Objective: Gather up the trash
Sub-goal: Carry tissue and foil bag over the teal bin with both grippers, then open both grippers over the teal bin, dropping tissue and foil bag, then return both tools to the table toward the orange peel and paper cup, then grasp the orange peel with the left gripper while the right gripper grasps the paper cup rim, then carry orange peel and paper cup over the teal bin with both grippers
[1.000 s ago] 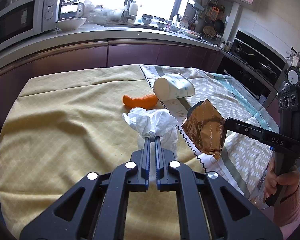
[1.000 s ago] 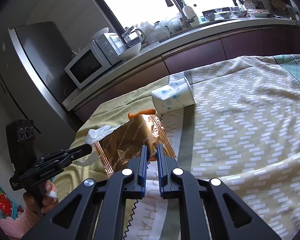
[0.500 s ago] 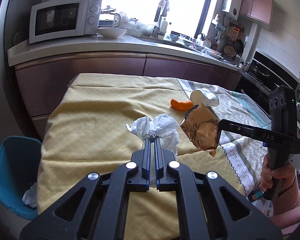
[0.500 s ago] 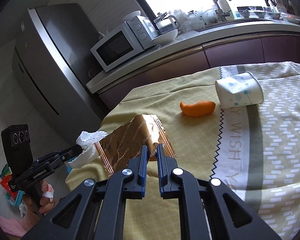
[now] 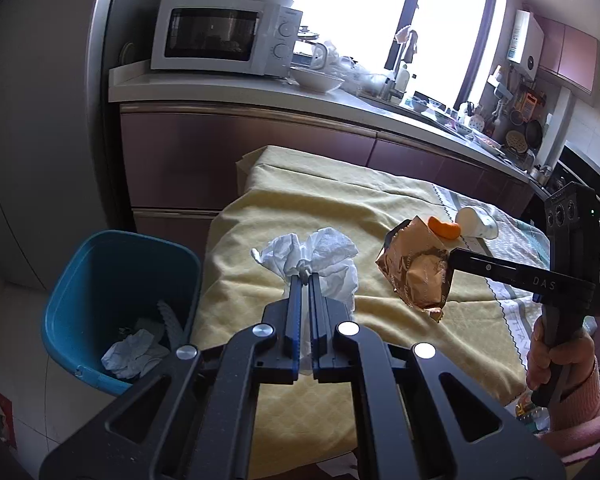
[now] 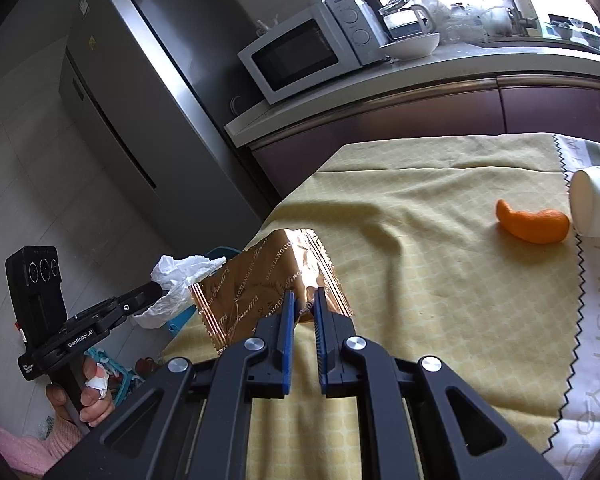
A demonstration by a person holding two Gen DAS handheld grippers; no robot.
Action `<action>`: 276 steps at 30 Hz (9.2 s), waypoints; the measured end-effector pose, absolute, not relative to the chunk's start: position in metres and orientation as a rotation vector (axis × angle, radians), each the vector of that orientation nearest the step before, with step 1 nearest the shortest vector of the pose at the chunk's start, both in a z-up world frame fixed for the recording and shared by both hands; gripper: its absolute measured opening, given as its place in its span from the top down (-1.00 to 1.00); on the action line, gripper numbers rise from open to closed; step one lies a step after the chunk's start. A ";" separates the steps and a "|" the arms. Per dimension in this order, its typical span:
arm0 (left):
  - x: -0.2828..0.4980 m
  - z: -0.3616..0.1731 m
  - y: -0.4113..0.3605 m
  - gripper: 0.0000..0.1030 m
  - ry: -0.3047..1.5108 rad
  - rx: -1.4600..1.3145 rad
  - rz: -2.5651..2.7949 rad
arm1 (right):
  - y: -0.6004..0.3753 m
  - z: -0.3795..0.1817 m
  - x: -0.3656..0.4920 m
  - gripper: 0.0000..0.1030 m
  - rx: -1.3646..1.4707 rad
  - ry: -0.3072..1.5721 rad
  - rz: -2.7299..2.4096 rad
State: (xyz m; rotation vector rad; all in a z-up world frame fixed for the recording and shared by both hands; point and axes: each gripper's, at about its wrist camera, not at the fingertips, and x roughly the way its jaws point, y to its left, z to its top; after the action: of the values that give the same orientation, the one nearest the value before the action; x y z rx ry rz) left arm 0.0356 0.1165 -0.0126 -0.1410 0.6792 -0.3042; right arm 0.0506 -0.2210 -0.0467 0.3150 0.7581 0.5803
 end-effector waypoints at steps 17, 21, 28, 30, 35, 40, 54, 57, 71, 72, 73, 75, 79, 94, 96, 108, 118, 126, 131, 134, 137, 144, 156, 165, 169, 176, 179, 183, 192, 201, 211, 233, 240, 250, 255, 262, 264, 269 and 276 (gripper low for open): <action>0.029 -0.022 0.195 0.92 0.675 -0.205 -0.100 | -0.121 -0.042 0.083 0.83 0.193 0.816 0.745; 0.032 -0.029 0.214 0.92 0.686 -0.222 -0.053 | -0.099 -0.039 0.089 0.83 0.153 0.825 0.770; 0.042 -0.046 0.239 0.92 0.718 -0.258 0.001 | -0.060 -0.042 0.103 0.83 0.102 0.857 0.802; 0.045 -0.051 0.242 0.92 0.728 -0.261 0.010 | -0.051 -0.044 0.107 0.83 0.082 0.862 0.805; 0.054 -0.062 0.249 0.92 0.749 -0.266 0.026 | -0.030 -0.048 0.114 0.83 0.044 0.878 0.810; 0.061 -0.070 0.257 0.92 0.762 -0.275 0.042 | -0.019 -0.054 0.115 0.83 0.023 0.893 0.807; 0.080 -0.094 0.263 0.92 0.805 -0.295 0.077 | 0.006 -0.071 0.125 0.83 -0.027 0.947 0.780; 0.085 -0.099 0.266 0.92 0.815 -0.298 0.084 | 0.011 -0.075 0.127 0.82 -0.036 0.956 0.773; 0.096 -0.106 0.273 0.54 0.807 -0.336 0.102 | 0.013 -0.079 0.128 0.67 -0.019 0.955 0.776; 0.093 -0.103 0.272 0.52 0.800 -0.334 0.098 | 0.009 -0.076 0.127 0.63 -0.010 0.947 0.780; 0.091 -0.100 0.269 0.48 0.789 -0.329 0.091 | 0.003 -0.074 0.125 0.59 0.001 0.938 0.781; 0.087 -0.091 0.259 0.36 0.759 -0.316 0.067 | -0.013 -0.067 0.119 0.49 0.021 0.911 0.787; 0.083 -0.069 0.232 0.19 0.699 -0.276 -0.002 | -0.055 -0.051 0.104 0.40 0.049 0.846 0.755; 0.117 -0.027 0.035 -0.04 0.672 -0.118 -0.432 | -0.272 -0.023 0.073 0.24 0.239 0.699 0.379; 0.124 -0.029 0.004 -0.04 0.696 -0.093 -0.481 | -0.303 -0.026 0.073 0.24 0.272 0.691 0.322; 0.172 -0.046 -0.152 -0.04 0.789 0.065 -0.648 | -0.429 -0.049 0.090 0.23 0.366 0.675 0.089; 0.216 -0.064 -0.197 -0.11 0.875 0.086 -0.676 | -0.455 -0.068 0.112 0.22 0.456 0.724 0.137; 0.236 -0.080 -0.216 -0.02 0.947 0.096 -0.725 | -0.453 -0.070 0.111 0.23 0.471 0.720 0.183; 0.238 -0.085 -0.217 0.07 0.958 0.089 -0.732 | -0.452 -0.071 0.112 0.42 0.475 0.723 0.204; 0.234 -0.083 -0.219 0.19 0.942 0.108 -0.728 | -0.449 -0.071 0.111 0.61 0.469 0.727 0.224; 0.227 -0.080 -0.219 0.32 0.927 0.119 -0.733 | -0.445 -0.070 0.109 0.73 0.471 0.724 0.245; 0.211 -0.072 -0.204 0.44 0.908 0.089 -0.727 | -0.433 -0.066 0.101 0.86 0.478 0.706 0.288; 0.178 -0.056 -0.154 0.48 0.868 0.024 -0.676 | -0.411 -0.056 0.088 0.95 0.515 0.661 0.348; 0.150 -0.033 -0.098 0.48 0.795 -0.016 -0.612 | -0.395 -0.047 0.075 0.95 0.522 0.641 0.391; 0.138 -0.029 -0.068 0.48 0.781 -0.043 -0.568 | -0.385 -0.042 0.070 0.95 0.525 0.633 0.419; 0.114 -0.025 -0.023 0.48 0.758 -0.067 -0.499 | -0.356 -0.039 0.064 0.95 0.516 0.642 0.486; 0.103 -0.025 -0.007 0.48 0.752 -0.068 -0.467 | -0.344 -0.040 0.062 0.95 0.517 0.646 0.514; 0.092 -0.028 0.014 0.48 0.754 -0.088 -0.440 | -0.325 -0.040 0.060 0.95 0.515 0.657 0.554; 0.067 -0.032 0.049 0.48 0.749 -0.103 -0.374 | -0.287 -0.044 0.057 0.95 0.506 0.693 0.637; 0.051 -0.028 0.077 0.48 0.729 -0.121 -0.326 | -0.252 -0.046 0.055 0.95 0.489 0.722 0.707; 0.041 -0.024 0.104 0.48 0.714 -0.150 -0.276 | -0.218 -0.044 0.060 0.95 0.464 0.744 0.770; 0.029 -0.019 0.155 0.48 0.685 -0.191 -0.171 | -0.151 -0.043 0.081 0.95 0.395 0.791 0.899; 0.030 -0.020 0.168 0.48 0.685 -0.203 -0.138 | -0.126 -0.039 0.088 0.95 0.370 0.804 0.938; 0.033 -0.025 0.192 0.48 0.684 -0.221 -0.075 | -0.089 -0.036 0.101 0.95 0.327 0.825 0.982; 0.036 -0.029 0.204 0.48 0.690 -0.224 -0.049 | -0.073 -0.036 0.108 0.95 0.302 0.836 0.993; 0.041 -0.035 0.218 0.48 0.700 -0.232 -0.023 | -0.060 -0.034 0.107 0.95 0.275 0.849 1.010; 0.043 -0.037 0.221 0.48 0.701 -0.234 -0.015 | -0.053 -0.034 0.110 0.95 0.268 0.855 1.011; 0.046 -0.044 0.228 0.48 0.711 -0.244 0.001 | -0.042 -0.035 0.113 0.95 0.244 0.871 1.013; 0.050 -0.054 0.236 0.48 0.730 -0.257 0.023 | -0.024 -0.040 0.117 0.95 0.214 0.903 1.011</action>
State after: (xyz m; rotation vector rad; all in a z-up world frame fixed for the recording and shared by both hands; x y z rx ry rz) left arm 0.0497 0.2357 -0.0544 -0.2569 0.7296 0.0226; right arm 0.1173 -0.0244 -0.0395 0.2144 0.9026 1.0107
